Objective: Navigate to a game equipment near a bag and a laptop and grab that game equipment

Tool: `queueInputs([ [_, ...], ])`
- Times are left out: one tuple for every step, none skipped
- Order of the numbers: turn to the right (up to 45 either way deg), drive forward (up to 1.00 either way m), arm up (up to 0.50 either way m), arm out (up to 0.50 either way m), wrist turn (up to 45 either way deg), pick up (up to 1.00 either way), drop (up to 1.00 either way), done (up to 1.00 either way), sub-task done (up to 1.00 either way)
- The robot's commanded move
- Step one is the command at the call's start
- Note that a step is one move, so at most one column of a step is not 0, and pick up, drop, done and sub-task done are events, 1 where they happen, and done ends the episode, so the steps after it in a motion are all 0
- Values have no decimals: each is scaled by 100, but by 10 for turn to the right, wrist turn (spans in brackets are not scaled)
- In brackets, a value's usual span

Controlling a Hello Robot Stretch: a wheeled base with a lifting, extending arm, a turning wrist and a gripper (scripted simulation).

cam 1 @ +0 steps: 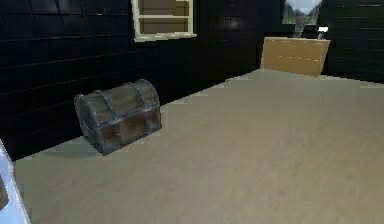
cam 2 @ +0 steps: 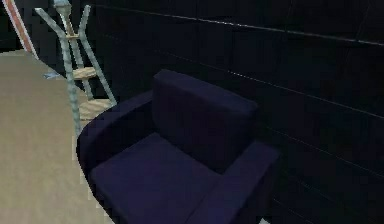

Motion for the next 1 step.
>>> queueInputs([
  [0,45,0,0,0,0,0,0,0],
])
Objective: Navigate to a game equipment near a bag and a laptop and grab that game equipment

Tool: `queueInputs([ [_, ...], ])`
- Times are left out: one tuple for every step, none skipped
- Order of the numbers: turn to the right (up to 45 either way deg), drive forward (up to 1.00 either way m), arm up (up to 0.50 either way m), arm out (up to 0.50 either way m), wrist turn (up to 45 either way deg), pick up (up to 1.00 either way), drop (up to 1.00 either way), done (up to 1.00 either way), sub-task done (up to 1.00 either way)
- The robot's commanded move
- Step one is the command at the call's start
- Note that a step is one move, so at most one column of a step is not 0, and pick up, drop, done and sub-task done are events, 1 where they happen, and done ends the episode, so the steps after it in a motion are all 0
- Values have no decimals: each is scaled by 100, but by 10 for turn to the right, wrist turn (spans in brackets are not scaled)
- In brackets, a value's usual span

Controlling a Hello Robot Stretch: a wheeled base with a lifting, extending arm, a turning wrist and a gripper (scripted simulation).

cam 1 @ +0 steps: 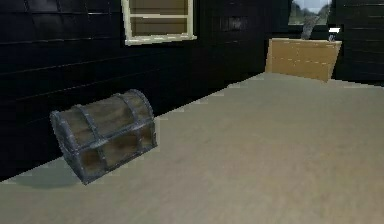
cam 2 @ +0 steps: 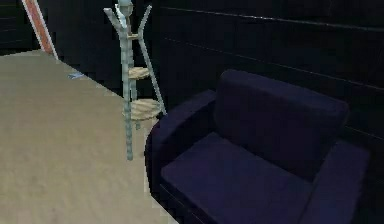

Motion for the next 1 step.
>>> queueInputs([
  [-450,0,0,0,0,0,0,0,0],
])
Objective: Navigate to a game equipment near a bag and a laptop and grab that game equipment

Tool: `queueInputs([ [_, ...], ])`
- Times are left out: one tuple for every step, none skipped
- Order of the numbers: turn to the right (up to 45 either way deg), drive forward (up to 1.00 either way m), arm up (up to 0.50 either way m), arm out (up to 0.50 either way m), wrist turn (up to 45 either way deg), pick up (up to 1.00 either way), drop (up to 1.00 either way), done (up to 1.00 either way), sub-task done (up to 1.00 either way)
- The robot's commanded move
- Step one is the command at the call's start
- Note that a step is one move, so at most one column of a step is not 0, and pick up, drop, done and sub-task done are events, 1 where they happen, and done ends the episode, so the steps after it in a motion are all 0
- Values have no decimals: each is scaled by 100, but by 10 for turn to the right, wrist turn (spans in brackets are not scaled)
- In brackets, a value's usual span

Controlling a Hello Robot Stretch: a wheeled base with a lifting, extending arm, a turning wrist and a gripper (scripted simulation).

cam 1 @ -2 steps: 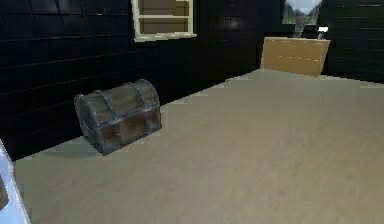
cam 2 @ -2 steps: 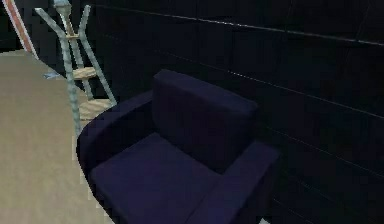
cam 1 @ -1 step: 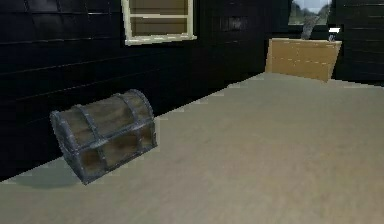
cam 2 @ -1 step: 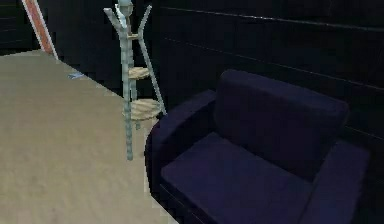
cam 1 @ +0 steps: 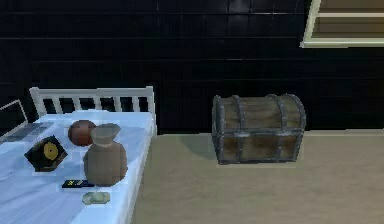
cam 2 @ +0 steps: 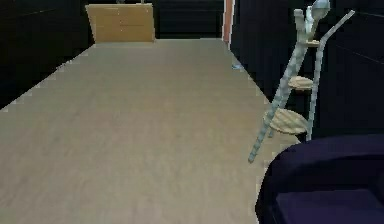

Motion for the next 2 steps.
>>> queueInputs([
  [0,100,0,0,0,0,0,0,0],
  [-360,0,0,0,0,0,0,0,0],
])
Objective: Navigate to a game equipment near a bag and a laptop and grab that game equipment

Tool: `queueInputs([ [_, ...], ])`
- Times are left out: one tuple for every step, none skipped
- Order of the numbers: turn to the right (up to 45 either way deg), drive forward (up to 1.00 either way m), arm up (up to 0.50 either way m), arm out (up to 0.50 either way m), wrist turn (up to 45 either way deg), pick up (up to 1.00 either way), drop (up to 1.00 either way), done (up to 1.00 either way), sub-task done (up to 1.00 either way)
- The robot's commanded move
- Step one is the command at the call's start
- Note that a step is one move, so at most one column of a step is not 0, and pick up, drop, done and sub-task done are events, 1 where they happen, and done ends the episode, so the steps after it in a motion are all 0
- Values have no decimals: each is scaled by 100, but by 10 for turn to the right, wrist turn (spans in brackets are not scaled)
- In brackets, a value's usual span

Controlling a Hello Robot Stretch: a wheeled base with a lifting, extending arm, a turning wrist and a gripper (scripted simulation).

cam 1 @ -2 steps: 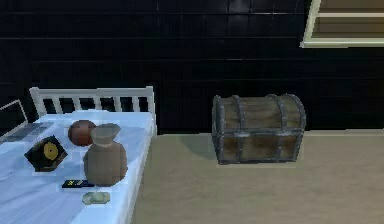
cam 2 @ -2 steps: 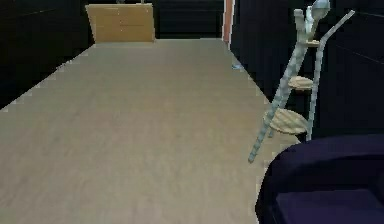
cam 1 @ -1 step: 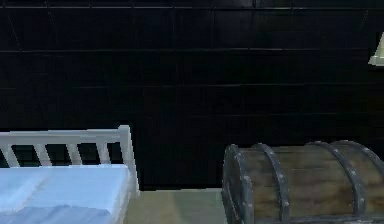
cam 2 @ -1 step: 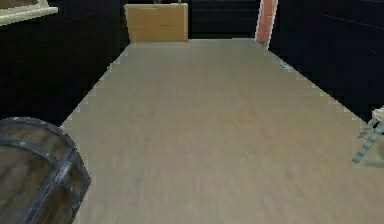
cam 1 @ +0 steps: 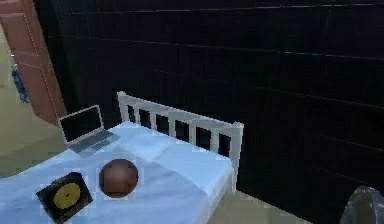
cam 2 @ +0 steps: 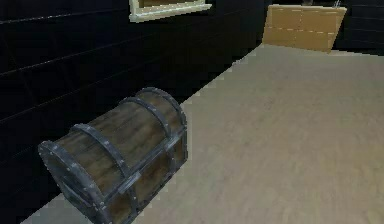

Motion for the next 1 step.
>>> queueInputs([
  [0,5,0,0,0,0,0,0,0],
])
